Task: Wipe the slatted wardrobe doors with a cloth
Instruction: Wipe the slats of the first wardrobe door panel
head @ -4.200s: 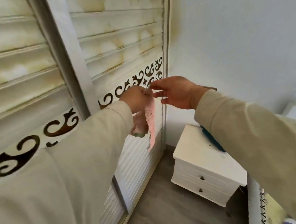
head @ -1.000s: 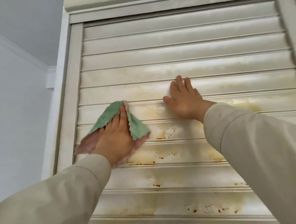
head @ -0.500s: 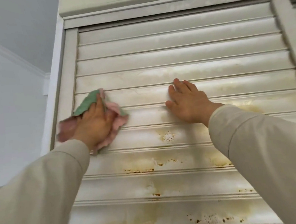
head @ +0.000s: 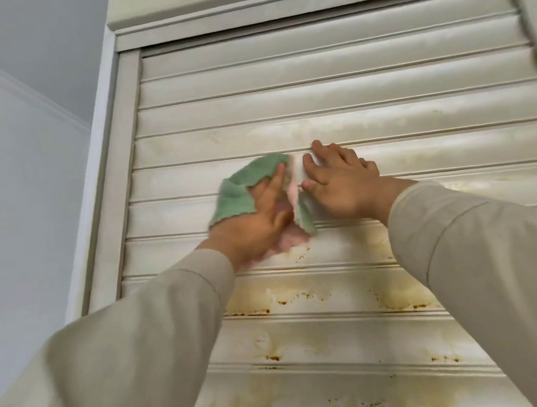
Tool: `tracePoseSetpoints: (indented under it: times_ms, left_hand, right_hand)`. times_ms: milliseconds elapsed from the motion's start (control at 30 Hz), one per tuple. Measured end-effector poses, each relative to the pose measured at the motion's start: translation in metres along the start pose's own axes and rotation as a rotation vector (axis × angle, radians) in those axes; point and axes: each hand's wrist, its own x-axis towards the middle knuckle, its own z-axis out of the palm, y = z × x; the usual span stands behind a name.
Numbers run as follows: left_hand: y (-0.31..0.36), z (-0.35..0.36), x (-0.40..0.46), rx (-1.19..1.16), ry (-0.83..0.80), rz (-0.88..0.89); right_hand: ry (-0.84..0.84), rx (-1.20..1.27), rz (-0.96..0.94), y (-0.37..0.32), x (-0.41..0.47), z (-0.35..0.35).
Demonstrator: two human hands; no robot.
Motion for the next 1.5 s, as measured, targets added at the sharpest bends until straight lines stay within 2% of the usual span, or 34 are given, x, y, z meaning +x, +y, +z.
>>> tracePoseSetpoints:
  times_ms: [100, 133, 200, 267, 300, 367, 467, 533, 567, 633, 733, 800, 867, 933, 1033, 1133, 1200, 1300, 1367, 1467, 1500]
  left_hand:
    - [-0.052, -0.023, -0.02, -0.146, 0.18, -0.358]
    - [-0.063, -0.031, -0.027, -0.123, 0.251, -0.466]
    - [-0.067, -0.04, -0.035, -0.038, 0.292, -0.666]
    - [-0.049, -0.035, -0.035, -0.241, 0.4, -0.844]
    - [-0.032, -0.031, -0.033, -0.313, 0.423, -0.869]
    - [-0.007, -0.018, -0.026, -0.248, 0.327, -0.702]
    - [0.013, -0.008, -0.02, 0.121, 0.085, -0.255]
    - [0.003, -0.015, -0.022, 0.065, 0.02, -0.136]
    - [-0.007, -0.023, -0.027, 0.005, 0.018, -0.142]
    - [-0.044, -0.04, -0.036, -0.017, 0.113, -0.215]
    - [-0.094, -0.053, -0.057, 0.062, 0.176, -0.568]
    - [-0.085, -0.055, -0.056, 0.125, 0.149, -0.691]
    - [-0.07, -0.057, -0.05, 0.061, 0.313, -0.787]
    - [-0.055, -0.063, -0.041, -0.045, 0.357, -0.685]
    - [-0.032, -0.066, -0.031, -0.324, 0.404, -0.656]
    - [-0.024, -0.063, -0.021, -0.354, 0.503, -0.595]
    - [-0.017, -0.063, -0.014, -0.236, 0.493, -0.554]
    - [-0.005, -0.054, -0.016, 0.082, 0.254, -0.444]
    - [-0.012, -0.049, -0.02, 0.165, 0.137, -0.486]
    - [-0.043, -0.054, -0.025, 0.301, 0.137, -0.635]
    - [-0.053, -0.057, -0.024, 0.249, 0.155, -0.724]
  right_hand:
    - [-0.018, -0.024, -0.016, 0.002, -0.001, 0.0]
    - [-0.024, -0.029, -0.021, 0.003, -0.002, 0.0]
    - [-0.033, -0.03, -0.024, 0.003, -0.003, 0.0]
    - [-0.04, -0.021, -0.022, 0.002, -0.003, -0.001]
    - [-0.042, -0.02, -0.022, 0.001, -0.003, -0.001]
    - [-0.036, -0.027, -0.016, 0.001, -0.003, -0.001]
    - [-0.005, -0.042, -0.016, 0.0, -0.002, 0.003]
    - [0.006, -0.03, -0.015, -0.001, -0.002, 0.006]
    - [0.008, -0.026, -0.014, -0.002, -0.001, 0.006]
    - [0.002, -0.026, -0.014, -0.003, -0.001, 0.007]
    - [-0.014, -0.036, -0.023, -0.002, -0.001, 0.008]
    - [-0.016, -0.053, -0.025, 0.001, -0.002, 0.008]
    - [-0.021, -0.054, -0.023, 0.001, -0.003, 0.009]
    - [-0.033, -0.046, -0.019, 0.0, -0.004, 0.008]
    - [-0.04, -0.038, -0.02, 0.0, -0.005, 0.008]
    - [-0.038, -0.034, -0.021, 0.0, -0.005, 0.009]
    - [-0.033, -0.031, -0.024, 0.0, -0.005, 0.01]
    - [-0.034, -0.025, -0.02, 0.0, -0.005, 0.011]
    - [-0.031, -0.027, -0.024, 0.0, -0.004, 0.012]
    - [-0.026, -0.025, -0.027, 0.001, -0.005, 0.013]
    - [-0.028, -0.025, -0.027, 0.001, -0.005, 0.013]
